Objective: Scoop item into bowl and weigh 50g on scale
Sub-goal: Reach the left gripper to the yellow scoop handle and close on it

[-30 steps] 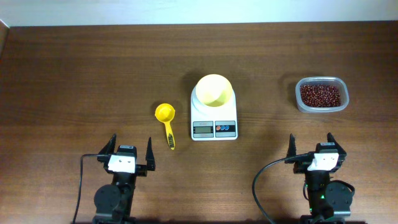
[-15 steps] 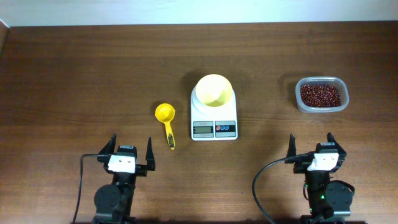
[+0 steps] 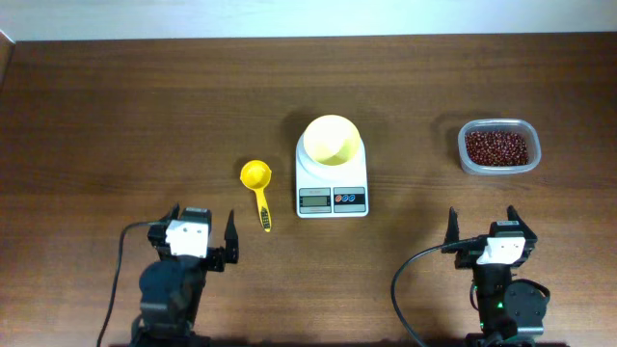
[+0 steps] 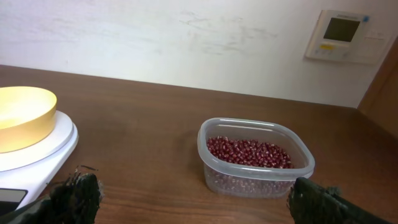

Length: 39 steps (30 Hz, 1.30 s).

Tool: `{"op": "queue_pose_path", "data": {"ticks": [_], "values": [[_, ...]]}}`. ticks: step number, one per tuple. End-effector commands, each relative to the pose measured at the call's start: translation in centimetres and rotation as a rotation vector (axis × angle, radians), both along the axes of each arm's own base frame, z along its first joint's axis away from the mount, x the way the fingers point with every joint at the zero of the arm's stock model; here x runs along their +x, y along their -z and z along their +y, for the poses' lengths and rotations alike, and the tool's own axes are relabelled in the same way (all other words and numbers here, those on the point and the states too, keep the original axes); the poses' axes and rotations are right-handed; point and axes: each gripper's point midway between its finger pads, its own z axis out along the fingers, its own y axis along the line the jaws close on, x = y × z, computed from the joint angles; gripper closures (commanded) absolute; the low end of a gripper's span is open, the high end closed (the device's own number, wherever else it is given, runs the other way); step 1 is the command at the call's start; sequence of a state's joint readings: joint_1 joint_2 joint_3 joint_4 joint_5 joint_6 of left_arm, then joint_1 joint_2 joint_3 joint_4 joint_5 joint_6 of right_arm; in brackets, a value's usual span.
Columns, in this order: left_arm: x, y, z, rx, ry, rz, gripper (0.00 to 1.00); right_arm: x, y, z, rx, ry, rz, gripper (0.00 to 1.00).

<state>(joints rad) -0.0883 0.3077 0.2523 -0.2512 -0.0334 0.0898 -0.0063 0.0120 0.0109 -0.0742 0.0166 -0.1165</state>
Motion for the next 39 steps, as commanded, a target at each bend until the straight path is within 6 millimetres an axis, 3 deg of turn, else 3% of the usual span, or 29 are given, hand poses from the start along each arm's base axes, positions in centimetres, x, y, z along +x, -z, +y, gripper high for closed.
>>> {"op": "queue_pose_path", "data": {"ticks": [1,15,21,34,39], "values": [[1.2,-2.0,0.2,0.006,-0.012,0.025,0.01,0.0,0.3,0.3,-0.006,-0.016,0.005,0.01],[6.1,-1.4,-1.0,0.025,0.028,0.52,0.01,0.0,0.3,0.3,-0.006,-0.017,0.005,0.01],[6.0,-0.2,-1.0,0.037,0.026,0.69,0.01,0.0,0.3,0.3,-0.006,-0.017,0.005,0.01],[5.4,0.3,-1.0,0.038,0.027,0.726,0.01,0.0,0.3,0.3,-0.006,-0.017,0.005,0.01],[6.4,-0.4,-2.0,0.001,0.072,0.675,0.01,0.0,0.2,0.3,-0.006,-0.016,0.004,0.01]]}}
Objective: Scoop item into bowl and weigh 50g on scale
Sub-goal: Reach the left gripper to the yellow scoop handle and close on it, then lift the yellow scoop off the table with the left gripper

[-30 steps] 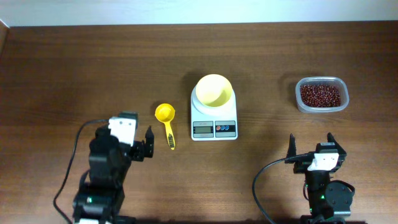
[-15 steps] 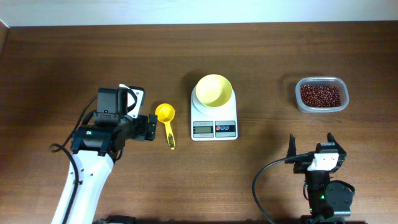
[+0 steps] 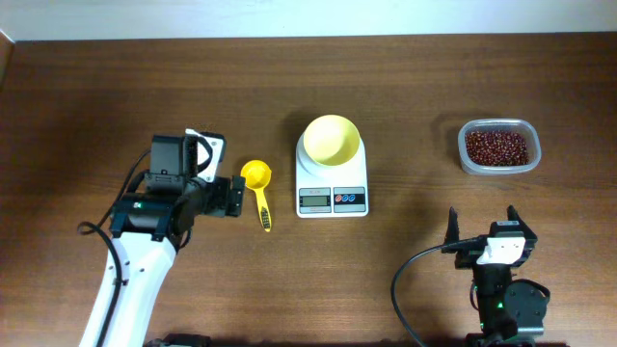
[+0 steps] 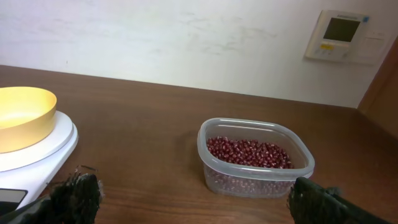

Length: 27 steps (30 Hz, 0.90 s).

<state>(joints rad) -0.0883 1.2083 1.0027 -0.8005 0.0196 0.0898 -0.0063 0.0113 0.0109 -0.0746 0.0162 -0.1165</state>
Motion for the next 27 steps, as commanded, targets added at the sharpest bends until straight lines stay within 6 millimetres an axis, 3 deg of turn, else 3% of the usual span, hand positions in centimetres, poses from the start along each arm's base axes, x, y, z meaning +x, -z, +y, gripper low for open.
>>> {"op": "queue_pose_path", "data": {"ticks": [1,6,13,15,21,27], "values": [[0.5,-0.9,-0.6,-0.036,0.018,-0.023,0.01,0.0,0.3,0.3,-0.006,-0.016,0.005,0.01],[1.6,-1.6,-0.7,-0.04,0.019,-0.076,0.01,0.0,0.3,0.3,-0.006,-0.016,0.005,0.01],[1.4,-1.4,-0.6,-0.099,-0.072,-0.055,0.01,0.0,0.3,0.3,-0.006,-0.016,0.005,0.01],[1.4,-0.7,-0.6,-0.121,-0.11,-0.024,0.01,0.0,0.3,0.3,-0.006,-0.016,0.005,0.01],[1.5,4.9,-0.6,-0.117,-0.168,0.172,0.01,0.0,0.3,0.3,-0.006,-0.016,0.007,0.01],[2.5,6.4,-0.7,-0.131,-0.2,0.19,0.01,0.0,0.3,0.3,-0.006,-0.016,0.007,0.01]]}}
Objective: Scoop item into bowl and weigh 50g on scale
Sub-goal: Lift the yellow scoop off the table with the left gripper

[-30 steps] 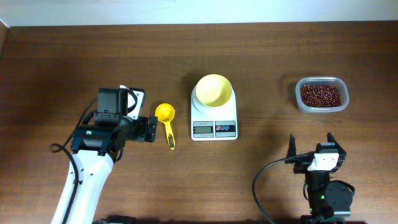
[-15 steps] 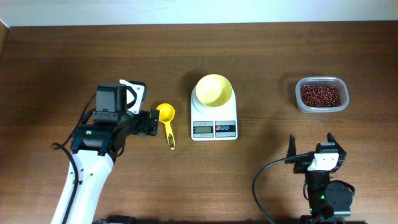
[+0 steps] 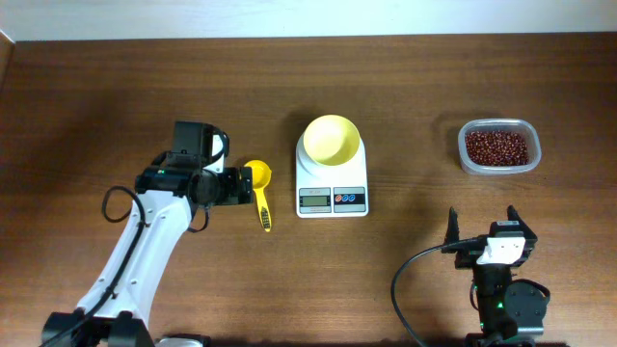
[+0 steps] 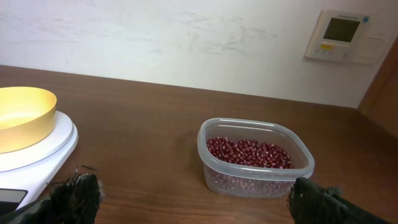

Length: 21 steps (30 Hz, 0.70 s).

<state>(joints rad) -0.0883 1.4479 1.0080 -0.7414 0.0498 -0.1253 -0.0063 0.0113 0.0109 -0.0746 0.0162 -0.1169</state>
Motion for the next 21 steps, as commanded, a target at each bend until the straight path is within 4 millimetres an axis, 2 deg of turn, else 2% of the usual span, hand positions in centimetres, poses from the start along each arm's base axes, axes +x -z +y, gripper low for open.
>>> {"op": "queue_pose_path", "data": {"ticks": [1,5,9,11,13,21], "values": [[1.0,0.4,0.0,-0.021,-0.037,0.0,0.01,0.0,0.3,0.3,-0.005,-0.016,0.007,0.01],[2.3,1.2,-0.1,-0.054,-0.118,0.003,0.01,0.0,0.3,0.3,-0.006,-0.016,0.007,0.01],[4.1,-0.9,0.3,-0.023,-0.13,0.001,0.01,0.0,0.3,0.3,-0.005,-0.016,0.007,0.01],[5.2,-2.4,1.0,-0.004,-0.139,0.044,0.01,0.0,0.3,0.3,-0.006,-0.016,0.007,0.01],[5.5,-2.8,1.6,0.008,-0.157,0.123,0.01,0.0,0.3,0.3,-0.005,-0.016,0.007,0.01],[5.3,0.6,1.1,0.025,-0.143,0.236,0.01,0.0,0.3,0.3,-0.005,-0.016,0.007,0.01]]}}
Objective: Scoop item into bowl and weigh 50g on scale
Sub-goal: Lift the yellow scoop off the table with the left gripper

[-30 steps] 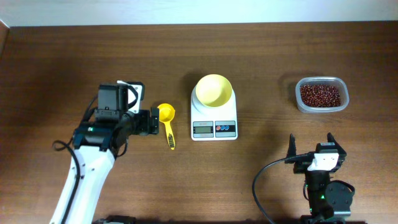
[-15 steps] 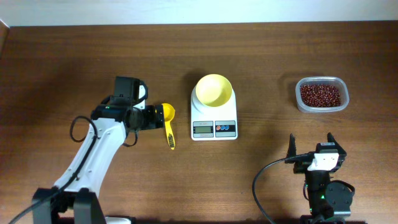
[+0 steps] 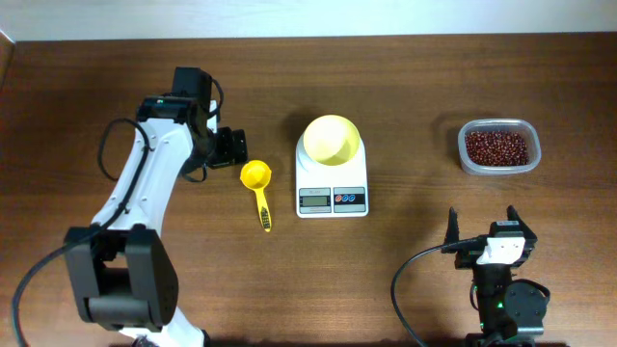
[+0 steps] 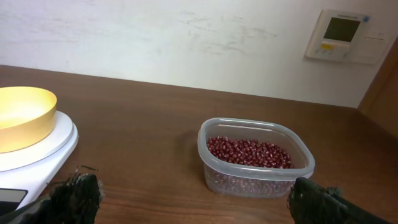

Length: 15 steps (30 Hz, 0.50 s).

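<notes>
The yellow scoop [image 3: 257,188] lies flat on the table left of the scale, its cup at the far end and its handle toward the near edge. My left gripper [image 3: 231,147] hovers just behind and left of the cup; it looks open and holds nothing. An empty yellow bowl [image 3: 332,139] [image 4: 22,115] stands on the white scale [image 3: 333,185]. A clear tub of red beans [image 3: 498,146] [image 4: 255,155] sits at the far right. My right gripper [image 3: 482,225] [image 4: 198,205] rests open near the front edge, facing the tub, with nothing between its fingers.
The scale's display and buttons [image 3: 333,200] face the near edge. A pale wall with a mounted panel [image 4: 341,34] runs behind the table's far edge. Bare wood [image 4: 143,137] lies between the scale and the bean tub.
My left gripper was level with the scoop's cup, close on its left; now it is farther back, behind and left of the cup. Scoop, bowl, tub and right arm are unchanged.
Both arms first sat folded near the front edge with open grippers. The left arm then stood out over the table, left of the scoop, then close beside its cup, and now behind it. The scoop has stayed where it lay; the right arm never moved.
</notes>
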Tool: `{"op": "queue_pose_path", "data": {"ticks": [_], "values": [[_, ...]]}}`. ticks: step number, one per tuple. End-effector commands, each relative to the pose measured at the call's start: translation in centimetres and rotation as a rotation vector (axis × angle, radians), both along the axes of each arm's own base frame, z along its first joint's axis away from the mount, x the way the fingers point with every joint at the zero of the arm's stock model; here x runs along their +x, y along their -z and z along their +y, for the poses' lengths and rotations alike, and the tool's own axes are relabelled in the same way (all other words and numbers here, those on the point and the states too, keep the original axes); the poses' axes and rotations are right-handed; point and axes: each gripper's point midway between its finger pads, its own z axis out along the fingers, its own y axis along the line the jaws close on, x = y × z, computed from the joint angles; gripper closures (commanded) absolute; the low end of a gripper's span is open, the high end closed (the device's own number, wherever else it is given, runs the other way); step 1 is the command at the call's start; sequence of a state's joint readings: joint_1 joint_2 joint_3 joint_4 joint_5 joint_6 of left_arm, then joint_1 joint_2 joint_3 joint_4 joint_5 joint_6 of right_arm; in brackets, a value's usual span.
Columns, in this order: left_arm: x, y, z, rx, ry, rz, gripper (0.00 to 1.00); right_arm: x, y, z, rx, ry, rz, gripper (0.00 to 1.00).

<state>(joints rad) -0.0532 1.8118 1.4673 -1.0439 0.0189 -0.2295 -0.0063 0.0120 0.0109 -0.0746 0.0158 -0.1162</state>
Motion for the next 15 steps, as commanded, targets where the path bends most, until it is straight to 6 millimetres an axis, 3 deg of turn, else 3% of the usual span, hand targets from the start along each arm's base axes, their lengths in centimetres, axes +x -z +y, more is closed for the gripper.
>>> {"op": "queue_pose_path", "data": {"ticks": [1,9,15], "values": [[0.1,1.3,-0.4,0.008,0.003,0.036,0.01,0.0,0.3,0.3,-0.006,-0.016,0.006,0.01],[-0.1,4.3,-0.4,0.018,0.007,0.111,0.01,0.0,0.3,0.3,-0.006,-0.016,0.006,0.01],[-0.5,7.8,-1.2,0.048,0.036,0.188,0.01,0.0,0.3,0.3,-0.006,-0.016,0.006,0.01]]}}
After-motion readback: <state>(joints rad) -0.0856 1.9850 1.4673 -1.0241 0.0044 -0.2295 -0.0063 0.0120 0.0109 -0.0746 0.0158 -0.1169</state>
